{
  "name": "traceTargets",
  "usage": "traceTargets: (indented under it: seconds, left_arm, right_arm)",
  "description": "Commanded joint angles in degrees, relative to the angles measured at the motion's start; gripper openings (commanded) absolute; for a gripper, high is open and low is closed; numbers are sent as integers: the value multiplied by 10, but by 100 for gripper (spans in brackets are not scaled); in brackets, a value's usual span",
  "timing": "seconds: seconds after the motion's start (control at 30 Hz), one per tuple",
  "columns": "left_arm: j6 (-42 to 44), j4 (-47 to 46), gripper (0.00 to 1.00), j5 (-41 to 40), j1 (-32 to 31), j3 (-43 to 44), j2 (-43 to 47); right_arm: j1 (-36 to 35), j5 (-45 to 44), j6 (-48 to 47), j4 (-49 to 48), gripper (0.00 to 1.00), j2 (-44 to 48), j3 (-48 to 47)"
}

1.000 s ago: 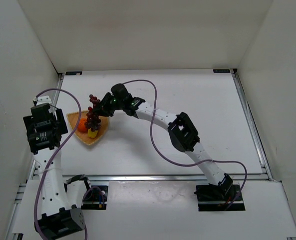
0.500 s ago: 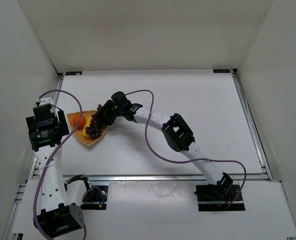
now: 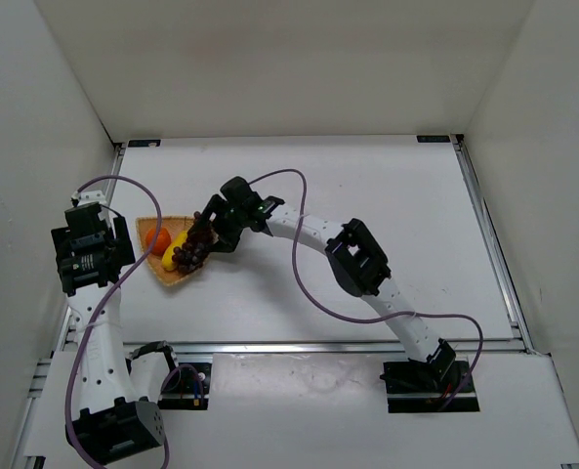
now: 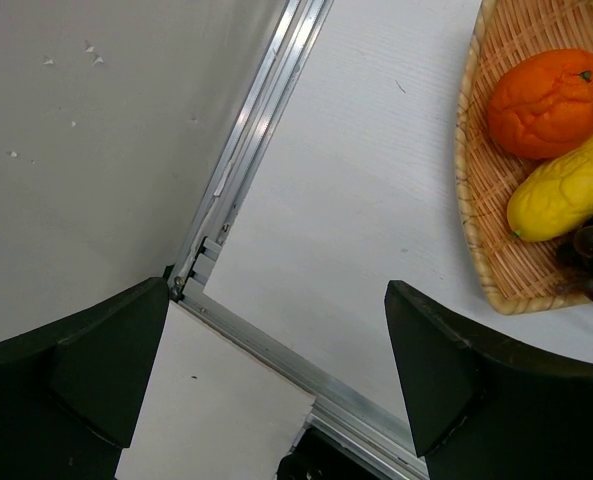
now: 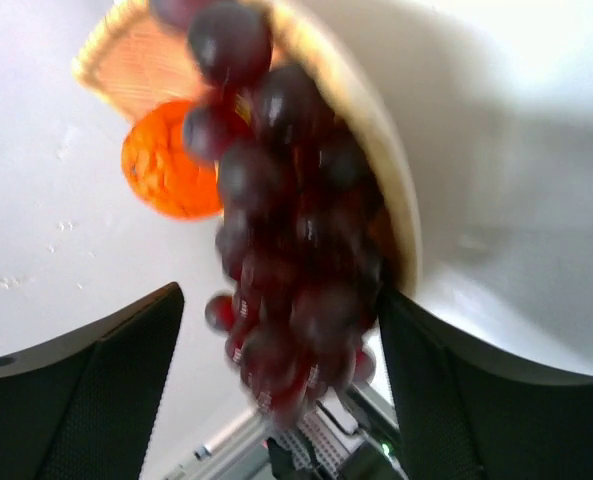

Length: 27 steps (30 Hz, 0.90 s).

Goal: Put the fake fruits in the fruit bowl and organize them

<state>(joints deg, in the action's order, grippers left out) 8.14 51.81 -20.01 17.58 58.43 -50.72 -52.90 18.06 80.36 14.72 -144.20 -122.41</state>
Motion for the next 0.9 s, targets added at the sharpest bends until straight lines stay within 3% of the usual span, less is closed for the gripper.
traceTargets:
  seconds: [0.0,0.27,0.33,0.4,0.47,0.6,0.67,0.87]
  left_arm:
    - [10,-10,100,7,4,8,4]
    - [15,-5,100,17,4,35,-1]
    - [15,-5,100,17,4,41,-6]
    - [15,0,100,17,4,46,-6]
    - [15,0,100,17,4,46,-11]
    - [8,6,100,17,4,46,-11]
    - [2,6,100,17,4,46,-11]
    - [-23,21,100,-2,4,40,8]
  right_arm:
    - [3,-5,-44,57,84,78,10]
    - [14,-29,-92,172,92,145,34]
    - [24,-48,-98,197,95,188,128]
    - [52,-72,-110,197,97,268,262]
    - [89,-107,-144,197,97,360,338]
    - [133,-401,-285,297,99,526,436]
    - [189,-557,-326,369,99,607,464]
    - [375,-635,-412,398,99,796,533]
